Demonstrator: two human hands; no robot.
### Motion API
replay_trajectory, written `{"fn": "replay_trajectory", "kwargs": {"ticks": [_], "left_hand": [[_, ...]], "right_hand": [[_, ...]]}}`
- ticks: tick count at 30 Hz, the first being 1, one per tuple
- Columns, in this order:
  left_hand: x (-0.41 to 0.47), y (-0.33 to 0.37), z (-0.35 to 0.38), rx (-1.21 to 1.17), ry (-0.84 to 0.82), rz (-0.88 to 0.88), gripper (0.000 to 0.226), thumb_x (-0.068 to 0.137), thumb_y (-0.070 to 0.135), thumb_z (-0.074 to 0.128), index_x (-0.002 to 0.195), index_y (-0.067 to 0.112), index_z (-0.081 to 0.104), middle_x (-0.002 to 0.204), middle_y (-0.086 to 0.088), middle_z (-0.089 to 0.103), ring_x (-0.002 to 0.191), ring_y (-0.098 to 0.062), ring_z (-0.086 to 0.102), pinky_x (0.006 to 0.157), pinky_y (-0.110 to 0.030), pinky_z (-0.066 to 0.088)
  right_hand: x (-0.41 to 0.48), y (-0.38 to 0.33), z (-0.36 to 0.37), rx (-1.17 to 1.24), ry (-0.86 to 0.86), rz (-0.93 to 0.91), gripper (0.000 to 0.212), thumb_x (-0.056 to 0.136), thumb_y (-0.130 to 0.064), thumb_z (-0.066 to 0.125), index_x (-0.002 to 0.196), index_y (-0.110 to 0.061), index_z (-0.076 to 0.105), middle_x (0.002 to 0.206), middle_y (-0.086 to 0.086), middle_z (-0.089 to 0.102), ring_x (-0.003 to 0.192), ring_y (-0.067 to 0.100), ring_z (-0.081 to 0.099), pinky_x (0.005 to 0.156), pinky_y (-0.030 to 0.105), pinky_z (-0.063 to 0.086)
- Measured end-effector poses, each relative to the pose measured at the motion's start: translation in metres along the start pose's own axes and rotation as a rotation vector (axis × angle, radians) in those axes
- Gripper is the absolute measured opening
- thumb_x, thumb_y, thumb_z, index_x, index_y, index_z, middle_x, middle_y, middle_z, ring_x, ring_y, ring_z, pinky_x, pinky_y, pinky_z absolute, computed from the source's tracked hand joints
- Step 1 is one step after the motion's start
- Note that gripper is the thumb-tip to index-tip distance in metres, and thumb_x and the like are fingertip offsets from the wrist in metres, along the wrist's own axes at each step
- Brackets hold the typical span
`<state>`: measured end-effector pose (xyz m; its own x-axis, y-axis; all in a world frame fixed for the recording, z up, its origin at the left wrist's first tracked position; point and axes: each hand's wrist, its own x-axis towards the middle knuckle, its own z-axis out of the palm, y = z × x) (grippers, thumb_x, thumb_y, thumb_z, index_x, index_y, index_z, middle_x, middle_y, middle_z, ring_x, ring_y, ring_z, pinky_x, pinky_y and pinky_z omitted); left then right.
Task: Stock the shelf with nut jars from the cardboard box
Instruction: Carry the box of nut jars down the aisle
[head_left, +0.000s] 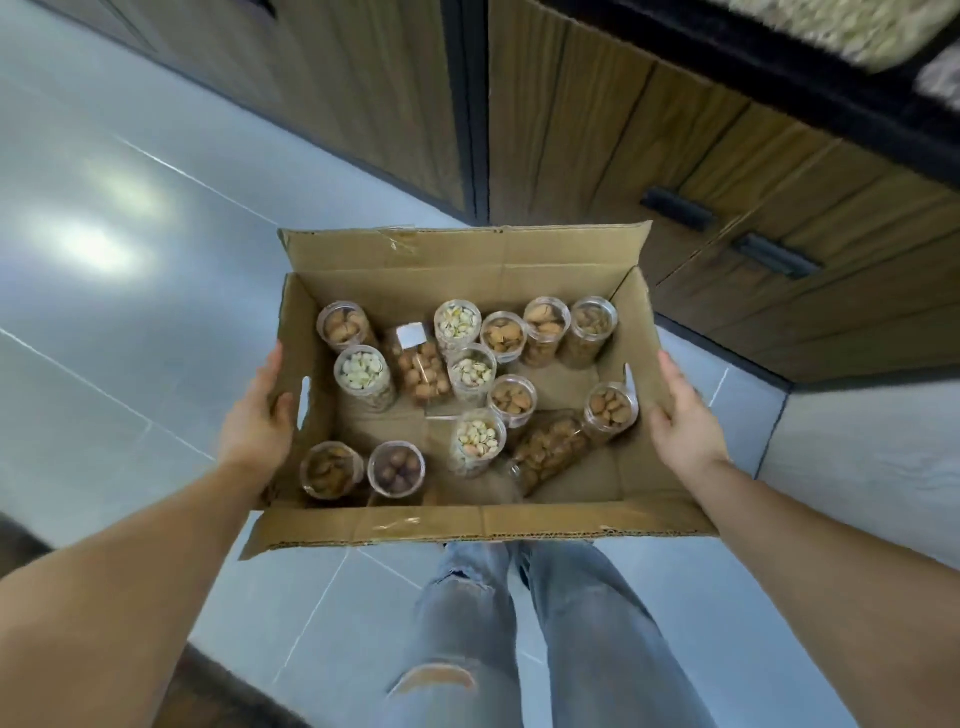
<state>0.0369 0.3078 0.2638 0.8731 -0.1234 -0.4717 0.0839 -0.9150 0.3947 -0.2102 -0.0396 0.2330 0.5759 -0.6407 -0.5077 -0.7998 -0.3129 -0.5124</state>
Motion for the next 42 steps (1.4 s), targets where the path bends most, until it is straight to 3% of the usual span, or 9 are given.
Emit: {"fn": "replay_trajectory", "kwargs": {"ticks": [7, 11, 19, 30, 35, 42], "left_hand": [[-0.041, -0.040, -0.130, -0.164, 0.139, -0.053, 0.056, 0.100, 0.016, 0.038, 0.147, 0.044, 0.023, 0.142, -0.007, 0.049, 0.121, -0.035, 0.051, 0.103, -0.044, 0.041], [-0.043, -0.061, -0.181, -0.194, 0.226, -0.090, 0.056, 0.099, 0.015, 0.039, 0.147, 0.041, 0.025, 0.139, -0.009, 0.052, 0.117, -0.038, 0.053, 0.099, -0.044, 0.042], [0.007, -0.089, -0.252, -0.273, 0.328, -0.162, 0.059, 0.098, 0.013, 0.040, 0.147, 0.041, 0.024, 0.135, -0.010, 0.056, 0.113, -0.040, 0.055, 0.095, -0.044, 0.044], [0.144, -0.117, -0.352, -0.439, 0.437, -0.371, 0.057, 0.099, 0.019, 0.041, 0.144, 0.048, 0.024, 0.139, -0.002, 0.051, 0.119, -0.032, 0.053, 0.101, -0.045, 0.044], [0.196, -0.141, -0.401, -0.420, 0.527, -0.446, 0.056, 0.098, 0.010, 0.043, 0.148, 0.031, 0.029, 0.142, -0.009, 0.048, 0.125, -0.034, 0.048, 0.104, -0.041, 0.037], [0.292, -0.208, -0.474, -0.610, 0.545, -0.540, 0.058, 0.098, 0.009, 0.042, 0.147, 0.036, 0.028, 0.147, 0.002, 0.042, 0.132, -0.024, 0.043, 0.107, -0.040, 0.036]], "right_hand": [[-0.044, -0.143, -0.028, 0.022, -0.040, -0.220, 0.062, 0.096, -0.007, 0.044, 0.150, -0.030, 0.023, 0.150, -0.001, 0.038, 0.136, 0.022, 0.038, 0.106, 0.032, 0.032], [-0.037, -0.214, -0.031, -0.035, -0.054, -0.331, 0.063, 0.094, -0.006, 0.047, 0.148, -0.031, 0.026, 0.148, -0.002, 0.041, 0.135, 0.022, 0.039, 0.110, 0.037, 0.033], [0.022, -0.367, -0.017, -0.173, -0.130, -0.456, 0.066, 0.095, -0.012, 0.048, 0.146, -0.043, 0.022, 0.143, 0.000, 0.047, 0.125, 0.028, 0.050, 0.102, 0.046, 0.043], [0.156, -0.608, 0.056, -0.289, -0.296, -0.615, 0.065, 0.094, -0.013, 0.048, 0.146, -0.044, 0.023, 0.135, 0.001, 0.055, 0.114, 0.026, 0.057, 0.097, 0.042, 0.046], [0.191, -0.721, 0.103, -0.334, -0.369, -0.689, 0.064, 0.095, -0.012, 0.048, 0.146, -0.042, 0.023, 0.136, 0.001, 0.053, 0.115, 0.025, 0.056, 0.097, 0.042, 0.047], [0.229, -0.873, 0.205, -0.369, -0.471, -0.748, 0.063, 0.096, -0.011, 0.049, 0.146, -0.041, 0.024, 0.137, 0.001, 0.053, 0.121, 0.024, 0.053, 0.103, 0.048, 0.043]]}}
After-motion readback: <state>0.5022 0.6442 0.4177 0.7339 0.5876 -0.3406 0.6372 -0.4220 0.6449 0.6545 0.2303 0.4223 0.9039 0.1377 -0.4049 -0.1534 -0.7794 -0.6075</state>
